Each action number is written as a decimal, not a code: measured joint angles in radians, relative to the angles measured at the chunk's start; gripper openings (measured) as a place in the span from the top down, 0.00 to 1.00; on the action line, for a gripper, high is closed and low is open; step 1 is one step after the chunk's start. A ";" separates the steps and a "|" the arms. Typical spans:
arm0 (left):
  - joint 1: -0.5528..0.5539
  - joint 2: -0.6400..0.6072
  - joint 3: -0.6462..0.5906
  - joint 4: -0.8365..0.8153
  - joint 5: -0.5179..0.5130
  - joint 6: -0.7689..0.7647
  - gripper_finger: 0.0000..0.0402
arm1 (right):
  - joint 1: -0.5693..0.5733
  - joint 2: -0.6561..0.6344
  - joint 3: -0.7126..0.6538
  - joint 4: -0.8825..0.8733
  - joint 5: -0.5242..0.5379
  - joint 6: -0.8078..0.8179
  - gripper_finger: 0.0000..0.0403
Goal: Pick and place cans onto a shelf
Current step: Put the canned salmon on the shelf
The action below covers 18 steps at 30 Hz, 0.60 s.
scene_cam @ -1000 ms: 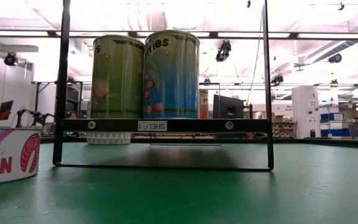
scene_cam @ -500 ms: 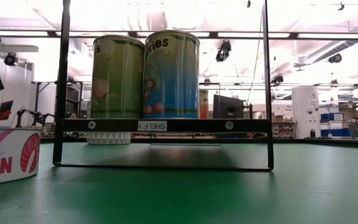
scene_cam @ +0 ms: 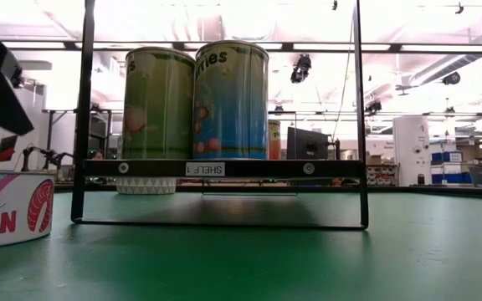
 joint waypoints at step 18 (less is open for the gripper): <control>-0.007 0.146 0.042 0.048 0.009 0.110 0.10 | 0.000 0.000 0.000 -0.006 0.000 -0.002 0.97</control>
